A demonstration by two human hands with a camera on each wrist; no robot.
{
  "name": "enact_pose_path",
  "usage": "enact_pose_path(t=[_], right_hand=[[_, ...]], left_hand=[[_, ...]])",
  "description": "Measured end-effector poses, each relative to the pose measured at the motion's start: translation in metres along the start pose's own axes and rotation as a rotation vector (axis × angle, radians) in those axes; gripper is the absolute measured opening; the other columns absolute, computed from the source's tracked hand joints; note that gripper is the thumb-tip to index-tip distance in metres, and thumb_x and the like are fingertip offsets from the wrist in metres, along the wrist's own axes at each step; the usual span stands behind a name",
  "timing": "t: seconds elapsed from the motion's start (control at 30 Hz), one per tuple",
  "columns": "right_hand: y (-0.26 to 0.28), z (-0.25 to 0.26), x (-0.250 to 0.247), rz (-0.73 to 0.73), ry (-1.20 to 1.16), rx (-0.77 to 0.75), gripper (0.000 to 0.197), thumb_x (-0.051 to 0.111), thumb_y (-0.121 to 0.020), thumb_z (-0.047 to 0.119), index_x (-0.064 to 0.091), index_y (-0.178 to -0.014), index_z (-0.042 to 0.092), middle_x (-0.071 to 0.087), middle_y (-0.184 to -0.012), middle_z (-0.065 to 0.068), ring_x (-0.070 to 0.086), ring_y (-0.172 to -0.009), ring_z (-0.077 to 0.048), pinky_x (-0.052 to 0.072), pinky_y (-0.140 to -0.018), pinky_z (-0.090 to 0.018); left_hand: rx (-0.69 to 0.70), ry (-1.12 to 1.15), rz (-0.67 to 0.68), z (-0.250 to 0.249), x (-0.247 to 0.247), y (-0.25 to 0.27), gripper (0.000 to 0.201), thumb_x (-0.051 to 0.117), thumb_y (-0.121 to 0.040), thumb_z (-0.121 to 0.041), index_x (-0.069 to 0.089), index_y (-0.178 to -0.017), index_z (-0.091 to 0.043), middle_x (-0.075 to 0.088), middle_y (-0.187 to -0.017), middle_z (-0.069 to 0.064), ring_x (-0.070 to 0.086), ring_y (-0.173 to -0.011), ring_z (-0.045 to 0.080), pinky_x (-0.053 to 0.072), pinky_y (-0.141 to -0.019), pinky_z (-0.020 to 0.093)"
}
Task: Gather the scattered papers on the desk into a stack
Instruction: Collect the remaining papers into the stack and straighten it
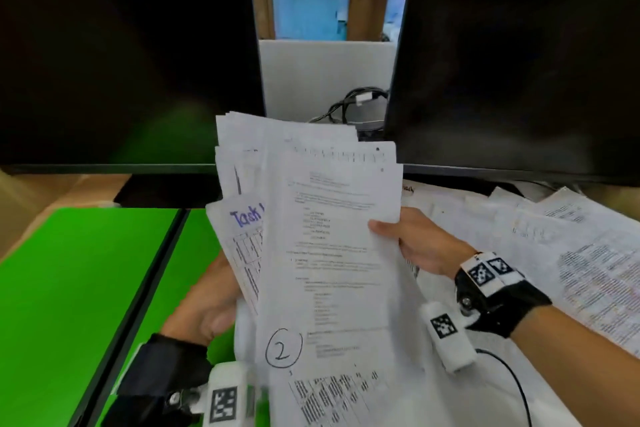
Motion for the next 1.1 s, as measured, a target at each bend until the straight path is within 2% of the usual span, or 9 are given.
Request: enact_pose_path(t=[0.1, 0.17, 0.23, 0.37, 0.5, 0.6, 0.83, 0.97, 1.1], right_hand=[[-0.002, -0.013, 0.003, -0.077, 0.016, -0.001, 0.039, 0.058, -0.092, 0.003, 0.055, -0.131, 0.003, 0.064, -0.126, -0.01, 0.063, -0.115, -0.027, 0.047, -0.103, -0.043], [-0.002, -0.021, 0.005, -0.146, 0.012, -0.001, 0.04, 0.059, -0.091, 0.001, 0.055, -0.131, 0.005, 0.065, -0.124, -0.008, 0.062, -0.114, -0.028, 0.045, -0.104, -0.046], [-0.001, -0.023, 0.007, -0.224, 0.009, -0.023, 0.038, 0.06, -0.091, 0.002, 0.057, -0.129, 0.007, 0.068, -0.12, -0.007, 0.064, -0.111, -0.027, 0.046, -0.102, -0.048], [0.006, -0.013, 0.014, -0.346, 0.11, -0.163, 0.038, 0.062, -0.09, 0.004, 0.057, -0.127, 0.011, 0.068, -0.118, -0.003, 0.065, -0.107, -0.022, 0.052, -0.095, -0.045], [0.025, 0.018, 0.025, -0.347, 0.215, -0.438, 0.042, 0.063, -0.089, 0.002, 0.051, -0.128, 0.012, 0.065, -0.121, 0.001, 0.065, -0.108, -0.013, 0.056, -0.087, -0.029], [0.036, 0.043, 0.014, -0.307, 0.059, -0.565, 0.053, 0.074, -0.077, 0.003, 0.051, -0.124, 0.012, 0.067, -0.117, 0.002, 0.067, -0.106, -0.011, 0.057, -0.082, -0.026], [0.041, 0.054, -0.003, 0.096, -0.137, -0.288, 0.061, 0.094, -0.044, 0.018, 0.074, -0.101, 0.014, 0.075, -0.101, -0.005, 0.072, -0.094, -0.019, 0.058, -0.072, -0.028], [0.046, 0.065, 0.01, -0.158, 0.004, -0.483, 0.068, 0.082, -0.065, 0.008, 0.054, -0.127, 0.003, 0.07, -0.114, -0.006, 0.068, -0.105, -0.02, 0.057, -0.083, -0.034], [0.064, 0.076, 0.024, -0.289, 0.133, -0.659, 0.051, 0.08, -0.074, 0.007, 0.056, -0.118, 0.017, 0.068, -0.115, -0.001, 0.067, -0.104, -0.008, 0.056, -0.085, -0.025]], left_hand=[[-0.076, 0.06, -0.041, -0.003, 0.004, -0.003, 0.036, 0.078, -0.074, -0.038, 0.076, -0.099, -0.013, 0.073, -0.108, 0.017, 0.067, -0.097, 0.032, 0.06, -0.074, 0.034], [-0.132, 0.215, -0.037, -0.008, 0.007, -0.001, 0.057, 0.045, -0.092, -0.063, 0.07, -0.118, -0.019, 0.07, -0.119, 0.011, 0.064, -0.111, 0.032, 0.058, -0.086, 0.038], [-0.153, 0.279, 0.022, -0.013, 0.009, 0.004, 0.08, 0.031, -0.082, -0.078, 0.058, -0.136, -0.025, 0.064, -0.132, 0.008, 0.059, -0.123, 0.029, 0.054, -0.095, 0.041], [-0.084, 0.093, 0.01, -0.012, 0.012, 0.004, 0.082, 0.087, -0.059, -0.049, 0.061, -0.13, -0.016, 0.066, -0.128, 0.01, 0.066, -0.113, 0.025, 0.059, -0.083, 0.033], [0.086, -0.073, -0.226, -0.016, 0.01, -0.006, 0.039, 0.061, -0.084, 0.007, 0.064, -0.118, -0.012, 0.07, -0.12, 0.012, 0.071, -0.102, 0.023, 0.059, -0.084, 0.035], [0.208, -0.041, -0.182, -0.03, 0.011, -0.003, 0.044, 0.06, -0.08, 0.007, 0.063, -0.119, -0.013, 0.072, -0.118, 0.007, 0.069, -0.106, 0.024, 0.059, -0.084, 0.037], [0.27, -0.11, -0.051, -0.043, 0.022, -0.007, 0.045, 0.063, -0.072, 0.003, 0.064, -0.114, -0.014, 0.073, -0.113, 0.006, 0.07, -0.104, 0.026, 0.059, -0.08, 0.034], [0.405, -0.269, -0.132, -0.056, 0.026, -0.013, 0.04, 0.066, -0.079, -0.001, 0.063, -0.112, -0.024, 0.073, -0.114, -0.004, 0.069, -0.107, 0.019, 0.058, -0.084, 0.034], [0.558, -0.39, -0.202, -0.068, 0.036, -0.013, 0.049, 0.067, -0.082, 0.009, 0.06, -0.106, -0.033, 0.072, -0.101, -0.026, 0.068, -0.1, 0.0, 0.055, -0.079, 0.017]])
Point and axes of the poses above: each hand's wrist, its own y-axis away from the middle knuckle, its own x-axis out of the palm, z = x × y, the point moved 1 cm from there along -y, towards the middle knuckle
